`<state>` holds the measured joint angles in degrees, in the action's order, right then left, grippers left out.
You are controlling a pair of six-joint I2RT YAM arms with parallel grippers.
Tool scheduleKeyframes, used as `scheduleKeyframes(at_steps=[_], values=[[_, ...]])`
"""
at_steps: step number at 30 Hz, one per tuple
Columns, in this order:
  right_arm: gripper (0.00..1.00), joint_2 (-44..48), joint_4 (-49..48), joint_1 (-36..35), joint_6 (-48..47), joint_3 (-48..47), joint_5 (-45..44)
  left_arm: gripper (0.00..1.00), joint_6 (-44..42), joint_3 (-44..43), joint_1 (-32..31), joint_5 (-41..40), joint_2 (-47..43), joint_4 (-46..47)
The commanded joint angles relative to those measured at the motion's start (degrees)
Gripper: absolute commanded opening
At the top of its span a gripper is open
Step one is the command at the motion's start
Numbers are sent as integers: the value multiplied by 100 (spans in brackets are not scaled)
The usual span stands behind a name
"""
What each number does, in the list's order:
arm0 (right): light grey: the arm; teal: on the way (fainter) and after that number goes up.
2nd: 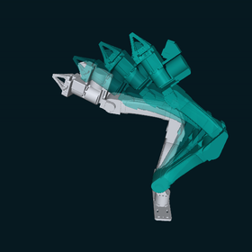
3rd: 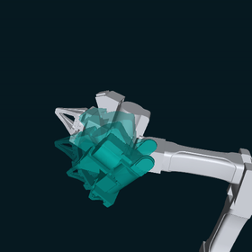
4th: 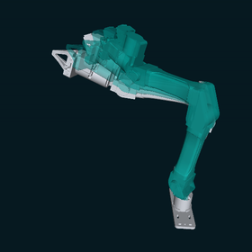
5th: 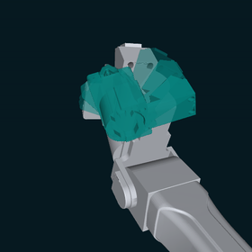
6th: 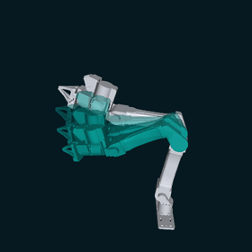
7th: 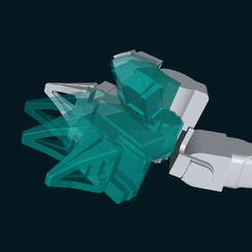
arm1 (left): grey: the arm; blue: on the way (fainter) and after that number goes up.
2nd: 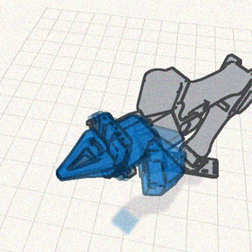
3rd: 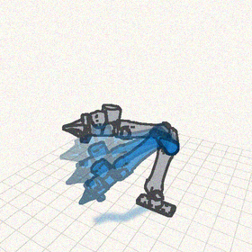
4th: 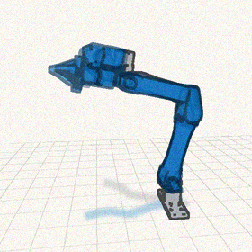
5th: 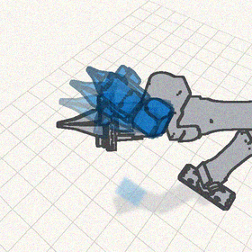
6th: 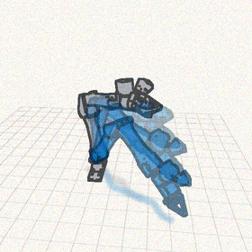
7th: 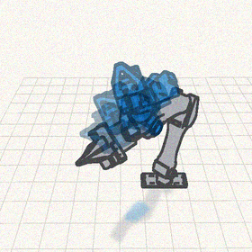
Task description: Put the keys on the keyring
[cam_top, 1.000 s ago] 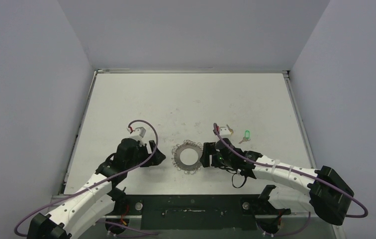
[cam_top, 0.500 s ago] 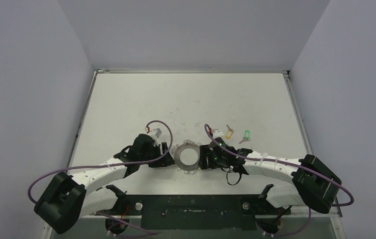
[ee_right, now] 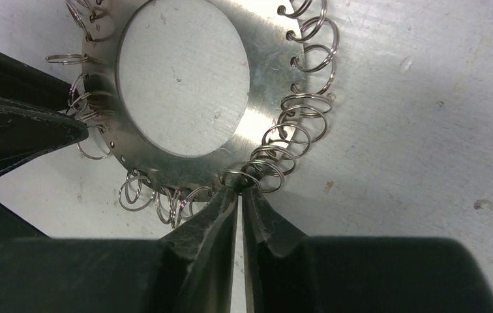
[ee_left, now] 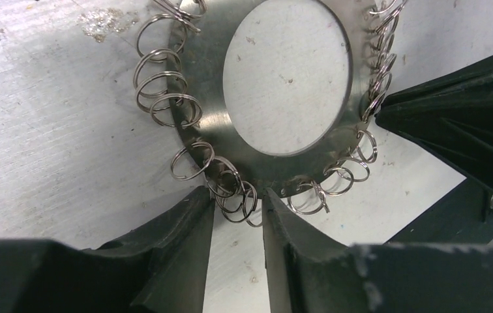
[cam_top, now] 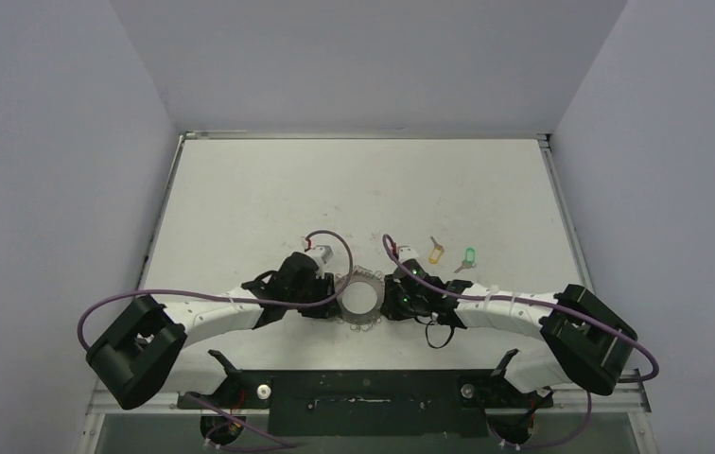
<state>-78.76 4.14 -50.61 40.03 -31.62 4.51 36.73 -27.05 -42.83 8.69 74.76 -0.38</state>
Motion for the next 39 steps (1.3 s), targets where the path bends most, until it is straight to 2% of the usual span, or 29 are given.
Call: scheduleKeyframes(at_steps=[1, 5, 12, 15, 18, 19, 21, 23, 25, 27, 29, 34, 39], values=[[8, -56, -333, -71, 138, -142, 208, 28, -173, -398, -176, -327, 6, -238], [0, -38, -370, -347, 224, -90, 272, 22, -225, -578, -282, -806, -202, -928], [0, -135, -370, -804, 243, -255, 299, 20, -299, -565, -280, -1389, -780, -1446], [5, 41, -164, -770, 170, -355, 10, 24, -339, -563, -272, -1548, -952, -1489], [15, 201, 200, -597, -47, -601, -218, 32, -373, -577, -262, -1565, -998, -1474], [22, 250, 300, -506, -114, -673, -263, 34, -389, -588, -261, -1552, -999, -1456], [26, 346, 410, -265, -207, -745, -244, 39, -420, -591, -244, -1504, -963, -1403], [38, 416, 441, 15, -245, -722, -162, 44, -410, -599, -205, -1411, -888, -1331], [49, 467, 451, 237, -252, -658, -107, 55, -353, -599, -156, -1304, -794, -1231], [60, 446, 439, 356, -247, -583, -67, 56, -284, -623, -81, -1126, -660, -1079], [65, 345, 378, 388, -199, -538, -8, 56, -244, -649, -25, -936, -507, -889], [65, 48, 45, 403, -19, -359, 183, 48, -206, -814, 39, -566, -1, -618], [48, -173, -194, 397, 45, -287, 317, 33, -307, -818, 9, -352, 282, -541]])
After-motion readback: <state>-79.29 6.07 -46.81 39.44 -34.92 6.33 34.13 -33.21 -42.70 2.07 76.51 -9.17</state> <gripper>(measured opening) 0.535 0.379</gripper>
